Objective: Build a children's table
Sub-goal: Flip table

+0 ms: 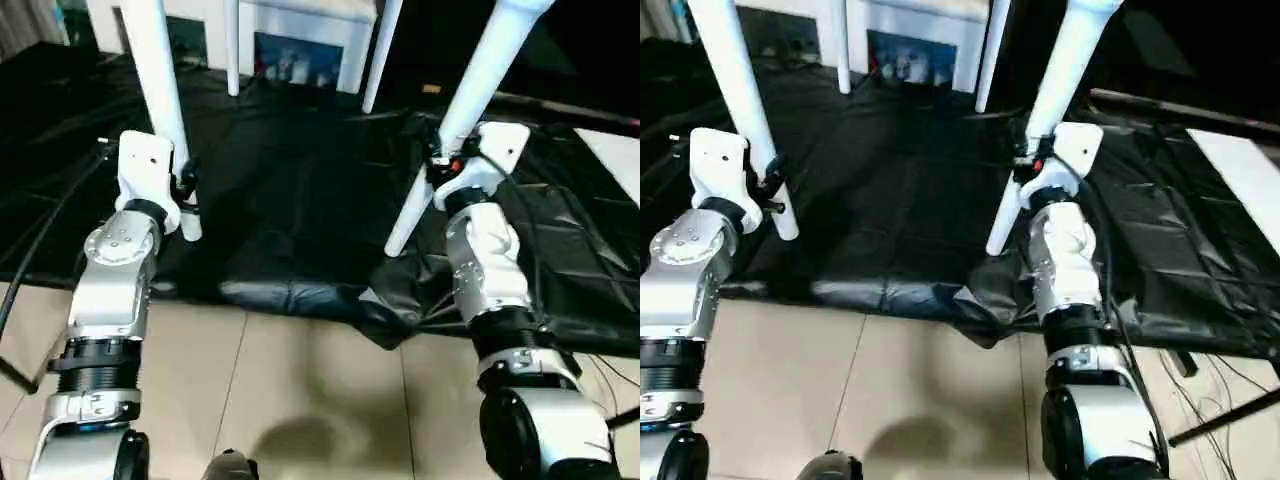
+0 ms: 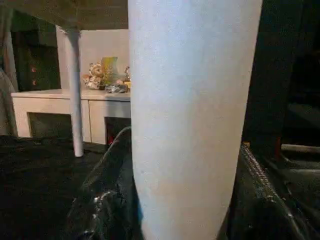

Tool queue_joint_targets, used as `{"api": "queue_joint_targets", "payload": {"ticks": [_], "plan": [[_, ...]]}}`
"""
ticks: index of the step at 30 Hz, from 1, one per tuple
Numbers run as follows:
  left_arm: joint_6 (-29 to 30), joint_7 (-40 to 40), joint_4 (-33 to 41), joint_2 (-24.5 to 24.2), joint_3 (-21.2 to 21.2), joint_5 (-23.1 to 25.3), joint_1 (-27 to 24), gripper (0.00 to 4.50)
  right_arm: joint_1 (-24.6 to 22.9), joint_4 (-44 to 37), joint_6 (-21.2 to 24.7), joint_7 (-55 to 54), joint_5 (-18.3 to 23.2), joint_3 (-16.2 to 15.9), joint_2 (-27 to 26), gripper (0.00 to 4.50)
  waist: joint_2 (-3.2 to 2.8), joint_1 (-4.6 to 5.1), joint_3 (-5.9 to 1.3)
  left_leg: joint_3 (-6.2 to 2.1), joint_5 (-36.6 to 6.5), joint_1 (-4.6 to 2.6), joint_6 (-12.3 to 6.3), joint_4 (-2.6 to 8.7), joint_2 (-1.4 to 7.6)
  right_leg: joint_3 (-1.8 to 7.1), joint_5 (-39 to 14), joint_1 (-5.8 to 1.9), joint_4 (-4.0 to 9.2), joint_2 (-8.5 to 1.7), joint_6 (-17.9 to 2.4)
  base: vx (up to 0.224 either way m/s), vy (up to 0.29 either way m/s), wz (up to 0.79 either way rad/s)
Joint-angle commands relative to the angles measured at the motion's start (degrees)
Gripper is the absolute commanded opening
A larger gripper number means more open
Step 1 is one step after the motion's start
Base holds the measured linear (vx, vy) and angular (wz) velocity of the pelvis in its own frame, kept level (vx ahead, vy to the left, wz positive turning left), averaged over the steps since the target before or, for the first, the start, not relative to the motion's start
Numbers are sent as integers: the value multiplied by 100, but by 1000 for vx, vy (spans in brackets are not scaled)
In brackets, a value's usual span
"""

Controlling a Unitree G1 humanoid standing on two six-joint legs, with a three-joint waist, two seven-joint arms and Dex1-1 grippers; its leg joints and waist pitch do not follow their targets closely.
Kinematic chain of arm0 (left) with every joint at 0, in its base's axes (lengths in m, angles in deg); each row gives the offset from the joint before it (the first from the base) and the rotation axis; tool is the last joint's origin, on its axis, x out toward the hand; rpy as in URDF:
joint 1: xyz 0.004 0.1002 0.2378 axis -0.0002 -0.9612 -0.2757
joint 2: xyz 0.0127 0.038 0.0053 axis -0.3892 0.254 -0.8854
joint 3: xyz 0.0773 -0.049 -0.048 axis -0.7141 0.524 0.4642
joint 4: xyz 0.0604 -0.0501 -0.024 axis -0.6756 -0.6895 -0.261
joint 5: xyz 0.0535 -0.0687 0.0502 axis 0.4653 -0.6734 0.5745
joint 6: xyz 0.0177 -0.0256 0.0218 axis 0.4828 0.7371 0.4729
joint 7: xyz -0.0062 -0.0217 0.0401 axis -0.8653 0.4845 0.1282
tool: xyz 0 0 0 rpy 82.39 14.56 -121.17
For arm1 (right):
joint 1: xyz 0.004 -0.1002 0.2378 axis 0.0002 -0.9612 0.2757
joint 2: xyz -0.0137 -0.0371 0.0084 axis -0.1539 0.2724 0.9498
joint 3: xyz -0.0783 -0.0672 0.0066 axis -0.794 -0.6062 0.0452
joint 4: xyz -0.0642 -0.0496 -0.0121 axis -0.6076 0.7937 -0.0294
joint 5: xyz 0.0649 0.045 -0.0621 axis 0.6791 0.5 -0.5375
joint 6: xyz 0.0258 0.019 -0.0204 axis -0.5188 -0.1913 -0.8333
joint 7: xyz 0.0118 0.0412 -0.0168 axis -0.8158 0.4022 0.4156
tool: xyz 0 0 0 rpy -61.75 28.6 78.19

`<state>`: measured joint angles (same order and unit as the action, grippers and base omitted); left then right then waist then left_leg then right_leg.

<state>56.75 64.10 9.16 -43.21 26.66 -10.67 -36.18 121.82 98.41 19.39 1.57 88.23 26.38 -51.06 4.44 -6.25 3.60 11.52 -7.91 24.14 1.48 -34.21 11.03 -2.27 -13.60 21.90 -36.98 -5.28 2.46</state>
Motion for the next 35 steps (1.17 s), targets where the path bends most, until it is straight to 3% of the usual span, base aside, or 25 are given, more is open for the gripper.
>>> {"api": "queue_joint_targets", "payload": {"ticks": [1, 3, 5, 6, 7, 8, 10, 15, 18, 19, 20, 21, 22, 23, 25, 26, 30, 33, 34, 35], "plan": [[-46, -52, 22, 16, -216, 71, -12, 258, -122, 29, 26, -8, -64, -87, 30, 251, -215, 95, -416, -200, -2684, -351, 887, 541, 239, 176, -914, 43, 504, -252, -699, 0, 0, 0], [-25, -48, 92, -20, -218, 62, -59, 274, -175, -27, 39, -21, -87, -86, 40, 265, -208, 106, -425, -183, -2492, -338, 827, 524, 230, 179, -690, 23, 481, -247, -769, 0, 0, 0], [8, 9, 352, 28, -100, -69, -211, 279, -346, -291, 90, -40, -151, -139, 76, 285, -258, 123, -433, -177, -2172, -311, 776, 520, 239, 172, -225, -13, 439, -228, -821, 0, 0, 0], [23, 30, 467, 57, -39, -129, -283, 290, -421, -411, 124, -33, -141, -155, 82, 296, -240, 129, -439, -168, -2059, -305, 746, 506, 233, 169, -75, -21, 419, -217, -832, 0, 0, 0], [53, 22, 643, 75, -9, -169, -397, 306, -533, -581, 171, 11, -103, -174, 81, 308, -267, 127, -473, -164, -1726, -297, 663, 474, 232, 166, 384, -65, 376, -217, -867, 0, 0, 0], [91, 21, 841, 103, 15, -212, -526, 316, -665, -776, 225, 58, -69, -193, 78, 317, -258, 138, -459, -147, -1514, -273, 563, 457, 212, 160, 649, -70, 361, -193, -888, 0, 0, 0], [258, 22, 1387, 230, 77, -338, -883, 323, -977, -1195, 316, 149, -23, -247, 64, 330, -285, 142, -449, -151, -1482, -261, 506, 462, 230, 156, 730, -93, 353, -198, -893, 0, 0, 0], [533, 95, 2371, 647, 303, -718, -1738, 364, -1755, -2212, 513, 291, 112, -431, -20, 363, -260, 163, -402, -146, -1908, -282, 462, 501, 250, 183, 66, -65, 450, -193, -853, 0, 0, 0], [571, 73, 2602, 863, 399, -1046, -2058, 383, -2142, -2669, 564, 298, 129, -532, -35, 366, -241, 164, -354, -164, -2426, -293, 587, 541, 260, 207, -790, -20, 544, -207, -719, 0, 0, 0], [520, 75, 2724, 933, 445, -1176, -2176, 395, -2338, -2923, 705, 306, 189, -561, -35, 366, -240, 176, -344, -170, -2628, -306, 629, 547, 246, 210, -1123, 13, 581, -200, -635, 0, 0, 0], [470, 160, 2845, 995, 512, -1201, -2262, 395, -2558, -3172, 1009, 312, 302, -569, -23, 366, -167, 182, -343, -177, -2701, -302, 628, 553, 253, 215, -1322, 11, 607, -205, -570, 0, 0, 0], [470, 160, 2845, 995, 512, -1201, -2262, 395, -2558, -3172, 1009, 312, 302, -569, -23, 366, -195, 175, -338, -188, -2684, -307, 625, 556, 256, 220, -1313, 10, 600, -196, -546, 0, 0, 0], [522, 263, 2943, 1042, 557, -1164, -2349, 395, -2806, -3416, 1329, 300, 372, -577, 11, 366, -178, 192, -314, -186, -2811, -309, 638, 570, 253, 220, -1442, 45, 636, -183, -498, 0, 0, 0], [560, 410, 3025, 1094, 579, -1054, -2439, 395, -3066, -3652, 1822, 271, 492, -571, 49, 366, -153, 180, -305, -191, -2910, -307, 651, 578, 251, 221, -1647, 34, 658, -196, -442, 0, 0, 0], [606, 465, 3084, 1081, 510, -892, -2569, 395, -3247, -3731, 2250, 268, 569, -572, 87, 366, -179, 180, -328, -207, -2823, -321, 644, 587, 257, 224, -1476, 24, 654, -193, -414, 0, 0, 0], [555, 439, 3139, 1038, 426, -789, -2683, 395, -3301, -3712, 2376, 243, 427, -618, 134, 366, -163, 203, -323, -215, -2736, -272, 650, 597, 243, 210, -1452, 1, 652, -192, -382, 0, 0, 0], [28, 463, 3170, 1040, 256, -594, -3023, 395, -3350, -3775, 2436, 191, 216, -711, 190, 366, -191, 243, -330, -207, -2798, -296, 703, 578, 236, 216, -1592, 47, 686, -211, -351, 0, 0, 0], [44, 462, 3214, 1065, 232, -607, -3066, 395, -3359, -3821, 2463, 178, 188, -733, 200, 366, -173, 274, -328, -203, -2860, -309, 708, 567, 239, 222, -1598, 69, 690, -208, -385, 0, 0, 0], [58, 487, 3301, 1101, 205, -649, -3121, 395, -3414, -4046, 2699, 164, 240, -778, 241, 366, -178, 290, -321, -210, -2824, -299, 696, 575, 238, 218, -1509, 57, 680, -194, -397, 0, 0, 0], [137, 461, 3437, 1180, 196, -798, -3162, 395, -3471, -4251, 2775, 274, 314, -850, 298, 366, -142, 297, -331, -204, -2731, -290, 669, 572, 244, 216, -1374, 37, 661, -189, -402, 0, 0, 0]]}}
